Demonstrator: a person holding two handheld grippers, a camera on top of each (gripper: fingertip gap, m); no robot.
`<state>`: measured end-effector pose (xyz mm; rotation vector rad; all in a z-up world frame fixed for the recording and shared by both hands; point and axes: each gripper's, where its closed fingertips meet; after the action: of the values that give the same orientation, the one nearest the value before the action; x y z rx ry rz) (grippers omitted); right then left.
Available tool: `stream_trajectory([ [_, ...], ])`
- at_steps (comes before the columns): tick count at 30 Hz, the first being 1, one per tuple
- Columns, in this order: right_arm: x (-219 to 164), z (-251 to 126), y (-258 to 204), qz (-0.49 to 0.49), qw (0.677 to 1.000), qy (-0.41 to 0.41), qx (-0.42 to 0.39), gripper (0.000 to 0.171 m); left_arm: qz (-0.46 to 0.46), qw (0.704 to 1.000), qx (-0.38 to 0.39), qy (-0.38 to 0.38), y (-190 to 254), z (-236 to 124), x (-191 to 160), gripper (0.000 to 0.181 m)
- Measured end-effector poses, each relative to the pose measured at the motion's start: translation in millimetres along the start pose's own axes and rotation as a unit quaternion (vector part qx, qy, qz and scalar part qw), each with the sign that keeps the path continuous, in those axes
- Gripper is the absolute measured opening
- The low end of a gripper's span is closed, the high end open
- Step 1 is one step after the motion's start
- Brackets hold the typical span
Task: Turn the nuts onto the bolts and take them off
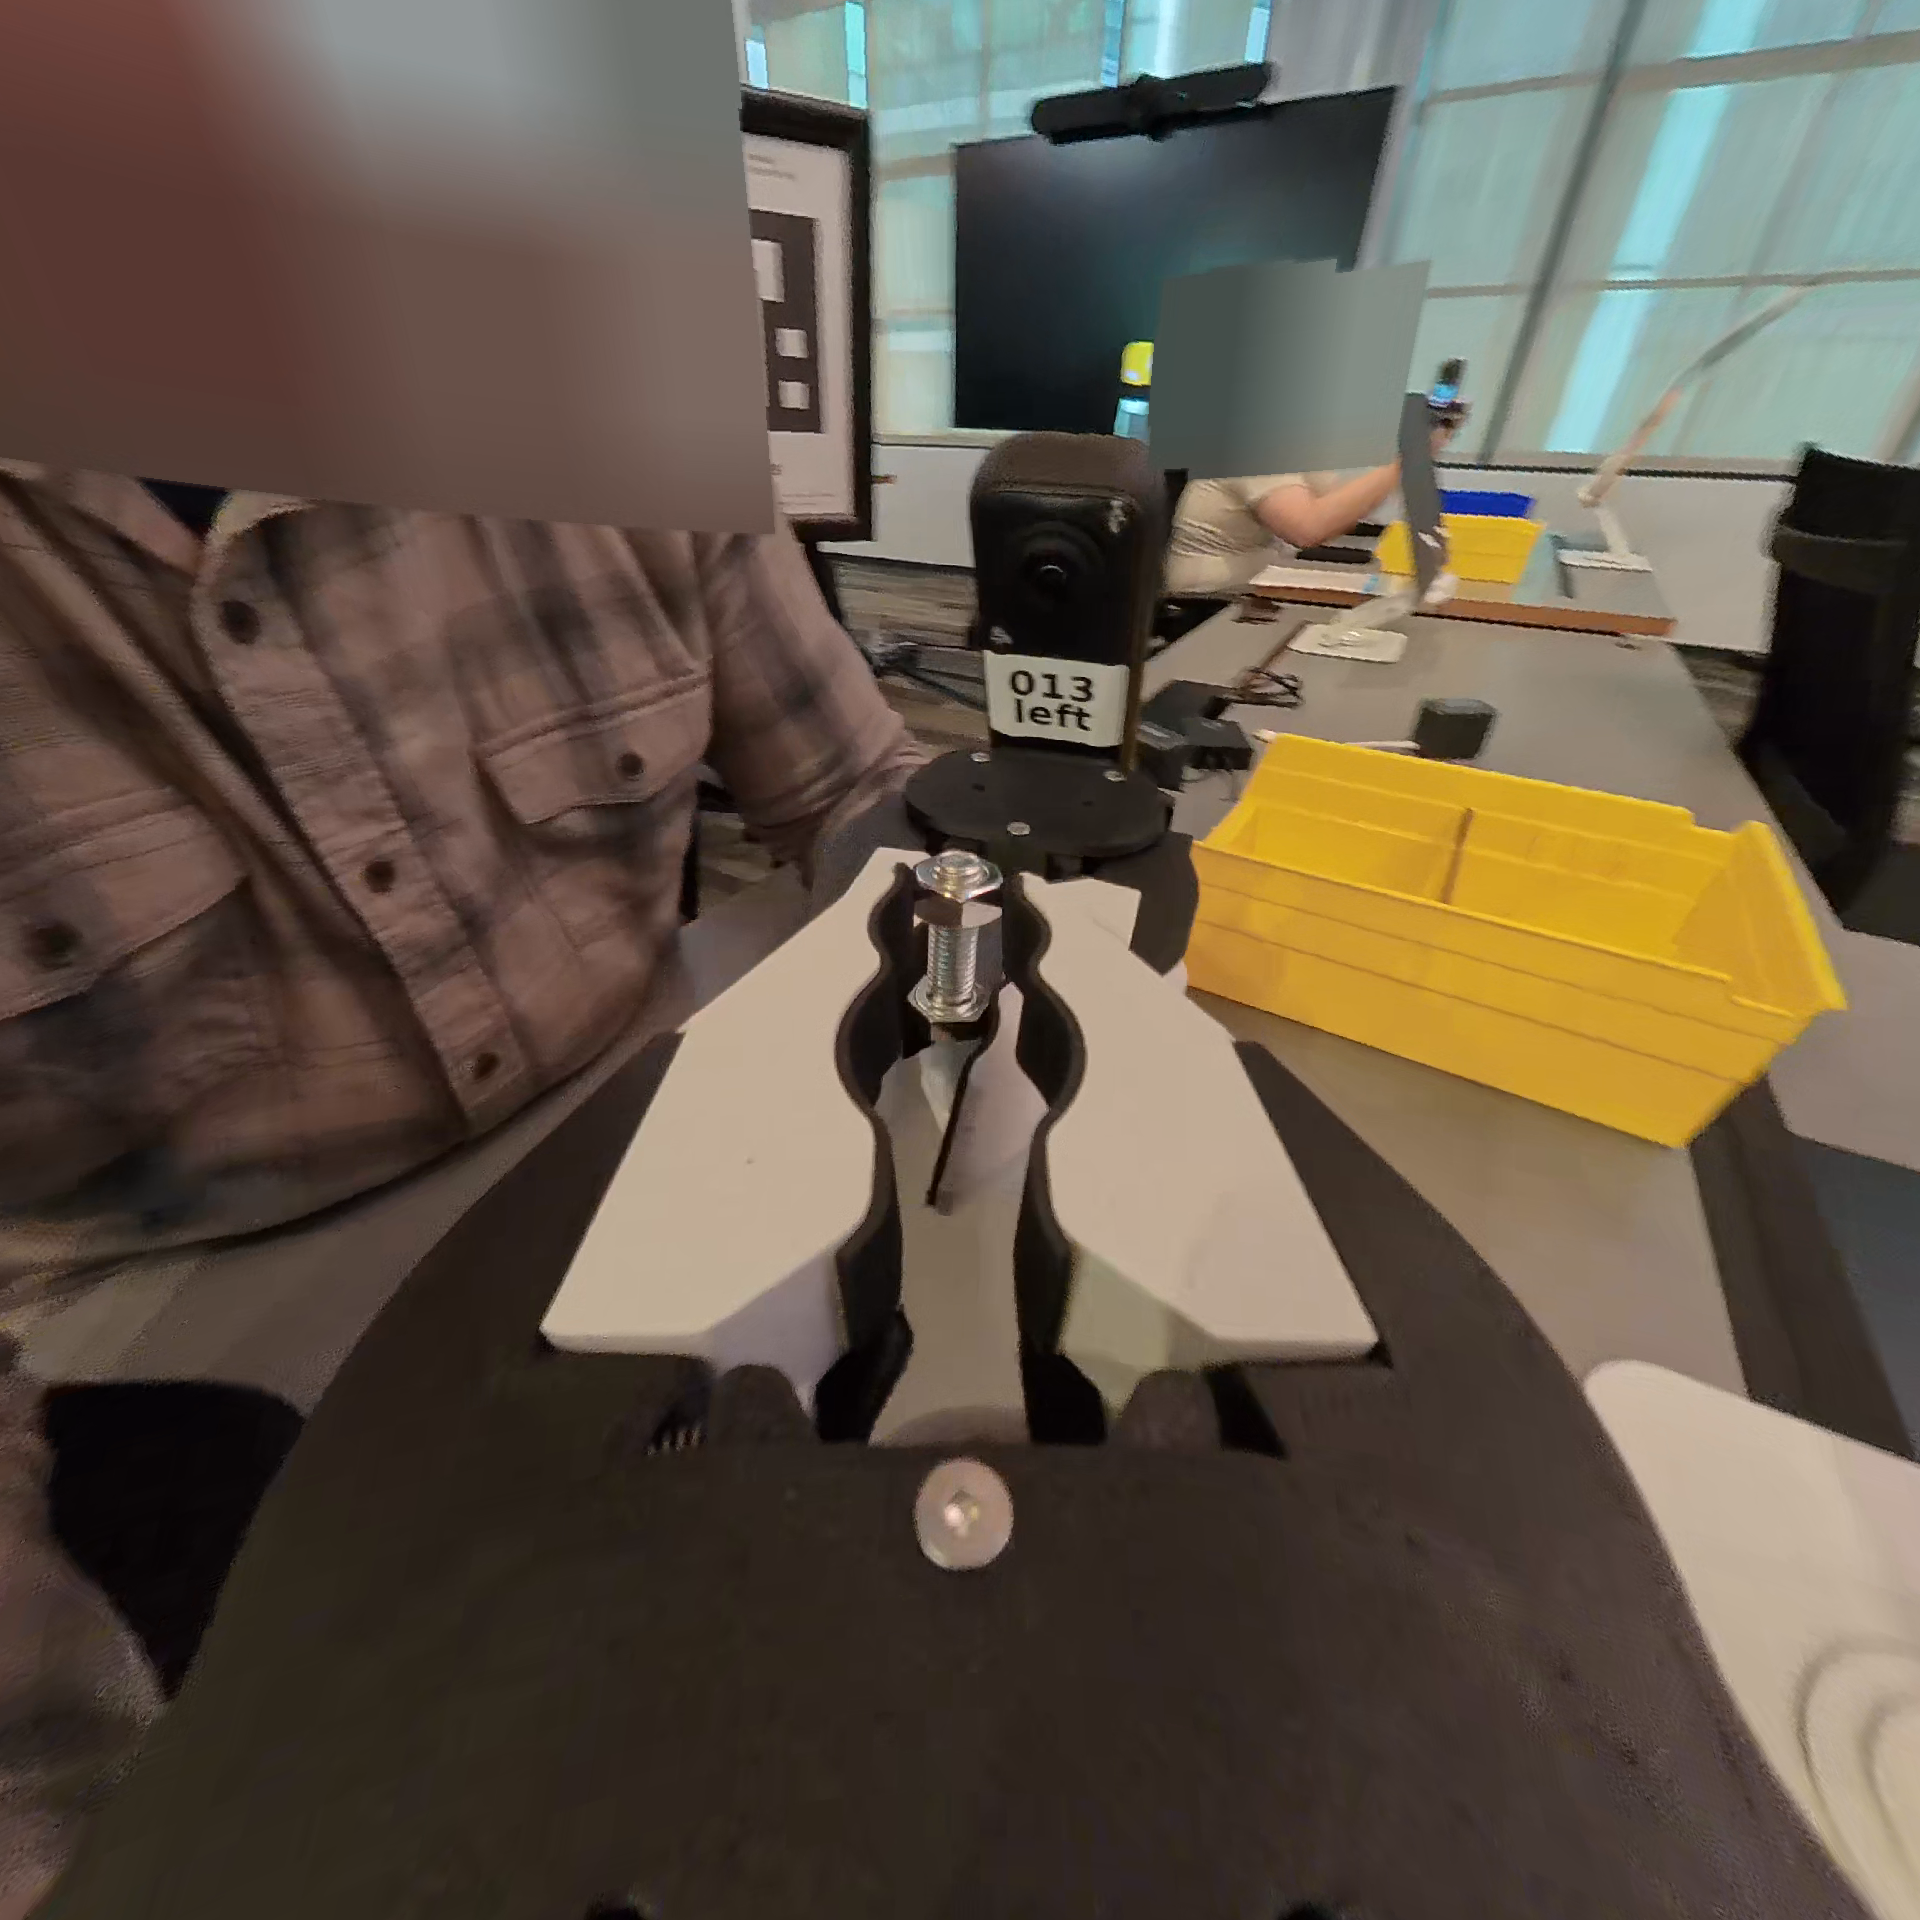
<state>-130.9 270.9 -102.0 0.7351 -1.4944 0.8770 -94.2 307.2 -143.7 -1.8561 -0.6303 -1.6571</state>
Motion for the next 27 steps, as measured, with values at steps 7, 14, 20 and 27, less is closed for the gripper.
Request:
stream_trajectory([
  [7, -4.2, -3.8, 16.5, 0.016, 0.984, -0.023, -0.177, 0.014, 0.005, 0.999, 0.044, -0.013, -17.4, -1.8, -7.5, 0.019],
  [14, -7.2, -6.8, 22.5, 0.034, 0.939, -0.031, -0.34, 0.014, 0.016, 0.997, 0.075, -0.015, -24.4, -1.5, -10.8, 0.019],
  [20, -11.7, -11.0, 29.1, 0.047, 0.871, -0.013, -0.489, 0.014, 0.03, 0.993, 0.113, -0.022, -33.3, -1.8, -16.6, 0.019],
  [27, -27.8, -20.5, 33.3, 0.055, 0.737, 0.014, -0.674, 0.014, 0.04, 0.987, 0.148, -0.049, -38.2, 3.5, -34.6, 0.019],
])
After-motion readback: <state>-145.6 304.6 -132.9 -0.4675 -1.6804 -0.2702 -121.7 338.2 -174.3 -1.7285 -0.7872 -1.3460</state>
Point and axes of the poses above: each gripper's, where its closed fingertips meet, z out along the fingers, x out of its top, y = z × x across the jaws, and after that the axes turned 7 degrees about z, right-handed
